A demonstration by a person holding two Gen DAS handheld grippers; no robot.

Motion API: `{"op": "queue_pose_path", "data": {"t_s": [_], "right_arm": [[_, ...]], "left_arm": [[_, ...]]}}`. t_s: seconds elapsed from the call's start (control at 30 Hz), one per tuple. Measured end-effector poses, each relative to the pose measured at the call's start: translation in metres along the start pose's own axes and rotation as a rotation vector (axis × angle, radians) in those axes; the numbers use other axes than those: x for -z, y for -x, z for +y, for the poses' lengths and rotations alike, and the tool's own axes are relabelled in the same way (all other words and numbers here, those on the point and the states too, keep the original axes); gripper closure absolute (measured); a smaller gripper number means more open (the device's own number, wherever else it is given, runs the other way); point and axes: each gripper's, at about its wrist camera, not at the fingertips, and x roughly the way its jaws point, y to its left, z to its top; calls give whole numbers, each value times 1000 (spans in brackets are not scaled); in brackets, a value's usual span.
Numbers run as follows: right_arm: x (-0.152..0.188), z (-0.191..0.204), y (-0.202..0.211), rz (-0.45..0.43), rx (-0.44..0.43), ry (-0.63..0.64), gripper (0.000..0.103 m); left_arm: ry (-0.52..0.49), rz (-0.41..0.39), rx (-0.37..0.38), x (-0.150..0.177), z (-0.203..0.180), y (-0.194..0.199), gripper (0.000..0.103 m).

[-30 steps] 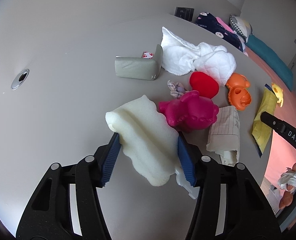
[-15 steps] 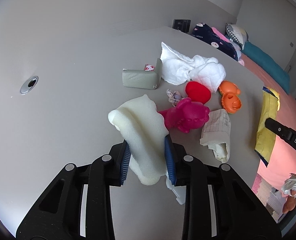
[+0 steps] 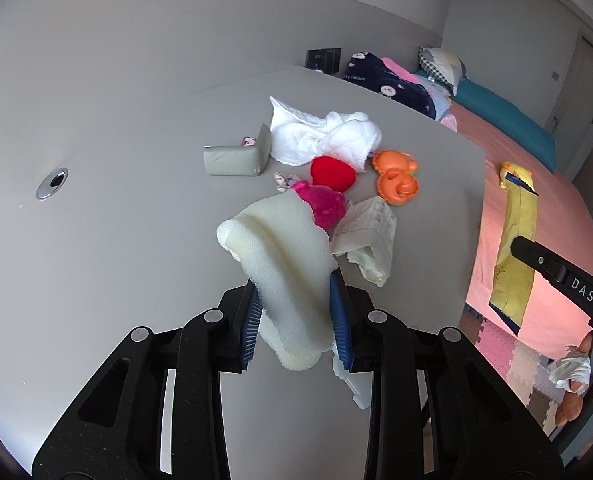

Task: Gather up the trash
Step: 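Carry the foam block and yellow packet over the black bin and release both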

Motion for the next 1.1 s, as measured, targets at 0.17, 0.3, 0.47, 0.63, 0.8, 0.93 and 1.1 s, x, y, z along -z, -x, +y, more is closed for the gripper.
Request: {"op": "queue_pose_path", "data": {"t_s": [0.17,0.3,0.47,0.63,0.8,0.93,1.1], "right_arm": [[10,-15,17,-17,15,-16,85],[18,-28,29,-30,29,-27,85],[26,-47,43,-46,42,-54,85],[31,-65,56,-61,59,-83,85],[37,-82,66,-73,80,-112,85],[42,-97,74,-84,99,-136,85],[49,-114,86,-98,126,-163,85]], "left_arm": [[-42,-6,31,8,-22,7,73],[-74,-6,52,14,-39,10,73],[-122,-6,83,20,-65,13,72],[-171,1,111,25,-89,11,72],[-210,6,136,29,-110,11,72],[-249,10,160,32,-126,11,72],[-296,20,198,38,-148,12,72]]}}
